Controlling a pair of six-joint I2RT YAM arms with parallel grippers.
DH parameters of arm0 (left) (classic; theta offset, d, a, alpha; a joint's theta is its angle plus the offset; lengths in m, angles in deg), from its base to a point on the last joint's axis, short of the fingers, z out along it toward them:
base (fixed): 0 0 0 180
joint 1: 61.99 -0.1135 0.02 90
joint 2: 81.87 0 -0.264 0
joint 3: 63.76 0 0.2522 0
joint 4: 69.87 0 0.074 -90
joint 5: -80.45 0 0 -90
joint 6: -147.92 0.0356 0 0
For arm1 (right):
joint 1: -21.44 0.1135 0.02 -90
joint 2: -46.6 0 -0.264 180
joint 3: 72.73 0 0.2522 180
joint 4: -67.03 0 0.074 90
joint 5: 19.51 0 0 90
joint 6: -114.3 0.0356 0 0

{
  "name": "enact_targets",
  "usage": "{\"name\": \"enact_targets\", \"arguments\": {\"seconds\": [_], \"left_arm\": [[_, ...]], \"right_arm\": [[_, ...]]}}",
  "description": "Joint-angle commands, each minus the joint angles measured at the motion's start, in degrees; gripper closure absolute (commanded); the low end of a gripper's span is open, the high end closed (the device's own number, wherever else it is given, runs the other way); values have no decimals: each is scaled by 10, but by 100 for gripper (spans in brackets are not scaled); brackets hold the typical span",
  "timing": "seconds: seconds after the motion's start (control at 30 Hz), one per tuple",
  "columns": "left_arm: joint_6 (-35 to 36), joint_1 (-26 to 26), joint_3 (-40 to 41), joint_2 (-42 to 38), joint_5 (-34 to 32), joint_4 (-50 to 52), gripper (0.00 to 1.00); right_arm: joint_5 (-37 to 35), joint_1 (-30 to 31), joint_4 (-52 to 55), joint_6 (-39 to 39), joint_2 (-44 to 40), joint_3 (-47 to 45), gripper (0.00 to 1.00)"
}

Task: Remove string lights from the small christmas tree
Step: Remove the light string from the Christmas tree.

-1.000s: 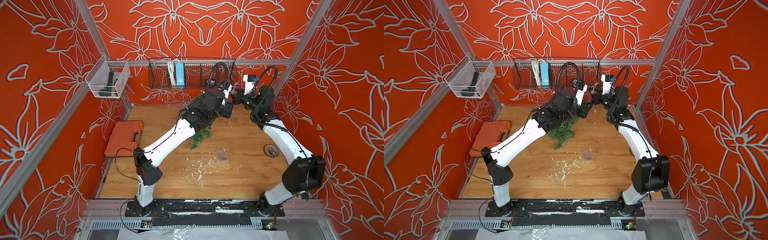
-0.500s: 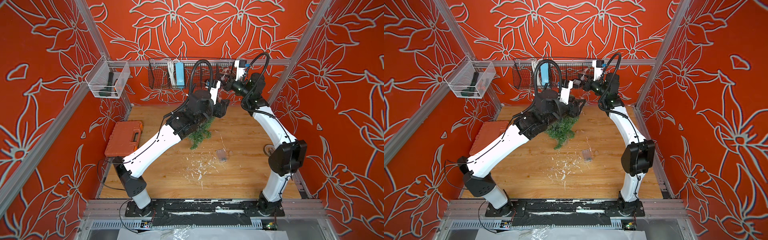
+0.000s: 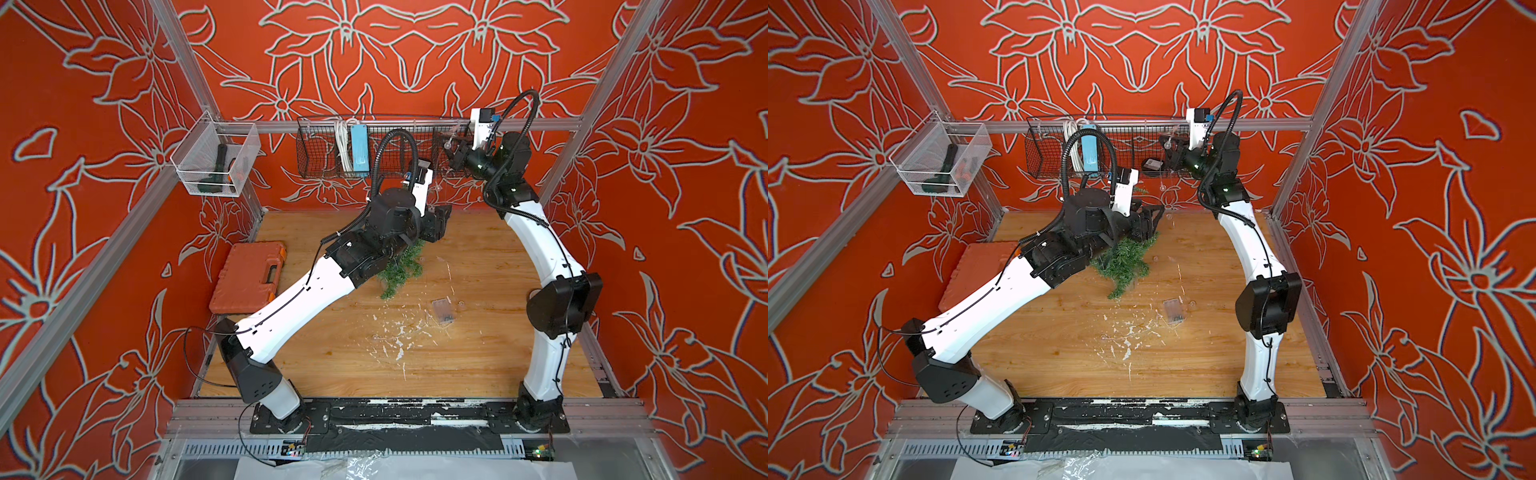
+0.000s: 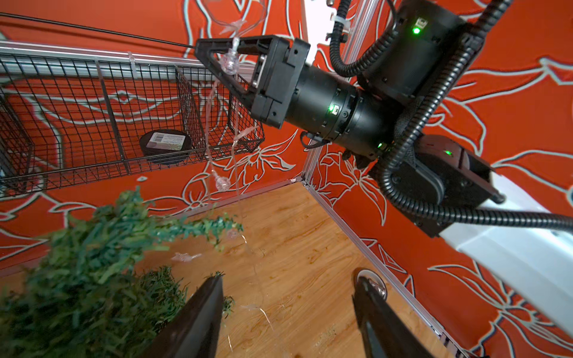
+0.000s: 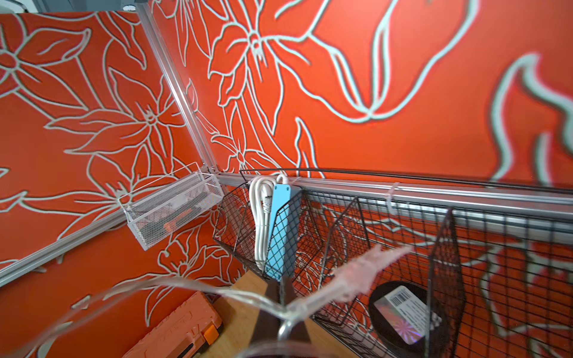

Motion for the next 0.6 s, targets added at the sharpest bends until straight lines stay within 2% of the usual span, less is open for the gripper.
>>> {"name": "enact_targets", "arguments": {"seconds": [0.0,0.13,0.23,0.37,0.47,0.57], "left_arm": [[3,-8,8,-28,-11,-19,34],[1,-27,-9,-22,5,-17,31],[-6,-65,-41,-6,34,-8,30],[35,-95,-109,36,40,11,27],[23,-123,-165,69,51,45,27],[14,-133,-144,53,54,33,27]], "right_arm": [[-12,-26,11,-16,-15,7,100],[9,-27,27,-27,-14,11,100],[20,-27,42,-33,-8,25,100],[36,-27,56,-32,6,52,100],[30,-27,64,-37,4,54,100],[16,-27,74,-49,-10,38,100]]}}
